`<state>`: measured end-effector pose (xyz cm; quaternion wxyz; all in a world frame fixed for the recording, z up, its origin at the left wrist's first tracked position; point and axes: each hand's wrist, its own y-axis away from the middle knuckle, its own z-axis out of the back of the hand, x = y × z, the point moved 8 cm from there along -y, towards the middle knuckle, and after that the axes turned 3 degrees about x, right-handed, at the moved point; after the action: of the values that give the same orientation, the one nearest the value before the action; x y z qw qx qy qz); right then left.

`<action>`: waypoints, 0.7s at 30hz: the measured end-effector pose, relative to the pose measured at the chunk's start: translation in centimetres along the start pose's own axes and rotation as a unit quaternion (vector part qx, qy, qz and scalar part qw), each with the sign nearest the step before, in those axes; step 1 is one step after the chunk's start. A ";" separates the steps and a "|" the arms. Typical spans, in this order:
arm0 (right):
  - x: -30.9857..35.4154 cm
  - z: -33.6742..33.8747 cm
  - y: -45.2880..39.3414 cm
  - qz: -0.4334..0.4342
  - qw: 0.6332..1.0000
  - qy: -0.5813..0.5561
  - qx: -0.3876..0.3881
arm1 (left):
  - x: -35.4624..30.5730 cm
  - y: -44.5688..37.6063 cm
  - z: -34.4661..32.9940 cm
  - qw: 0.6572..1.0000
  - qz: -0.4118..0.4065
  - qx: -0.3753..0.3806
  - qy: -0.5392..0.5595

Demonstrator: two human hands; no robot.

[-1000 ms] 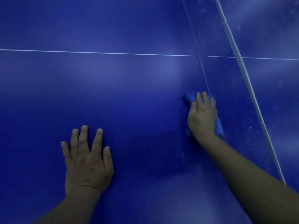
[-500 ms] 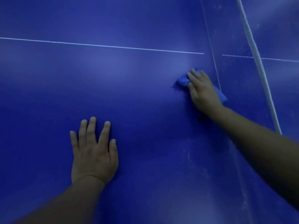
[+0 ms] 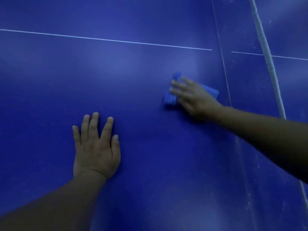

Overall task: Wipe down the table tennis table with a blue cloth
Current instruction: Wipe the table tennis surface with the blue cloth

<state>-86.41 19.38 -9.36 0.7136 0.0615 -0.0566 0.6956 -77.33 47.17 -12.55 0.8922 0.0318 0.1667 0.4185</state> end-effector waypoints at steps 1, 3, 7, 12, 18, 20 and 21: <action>-1.1 0.2 -1.0 -0.059 0.998 -0.002 -0.024 | 0.0 0.0 0.0 1.000 0.000 -0.002 0.001; -0.4 -0.1 -0.2 -0.098 0.994 0.000 -0.046 | 0.0 0.0 0.0 1.000 -0.001 -0.004 0.002; 11.1 -4.4 11.4 0.103 0.992 -0.005 0.079 | 0.2 0.0 -0.2 1.000 -0.001 -0.001 0.000; 11.7 -4.2 13.6 0.272 0.948 0.047 0.161 | 0.3 0.0 -0.3 1.000 0.000 -0.010 -0.001; 5.1 -1.1 1.0 -0.038 0.999 -0.016 0.006 | 0.4 0.1 -0.3 1.000 -0.006 -0.020 0.010; 6.3 -1.2 1.9 -0.042 0.999 -0.012 -0.010 | 0.4 0.1 -0.3 1.000 -0.014 -0.024 0.013; 8.1 -1.7 4.2 -0.015 1.000 -0.015 -0.014 | 0.3 0.2 -0.3 1.000 -0.018 -0.022 0.014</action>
<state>-90.36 27.73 -9.65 0.7241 0.0628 -0.0766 0.6825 -77.36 47.49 -12.92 0.8976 0.0033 0.1701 0.4067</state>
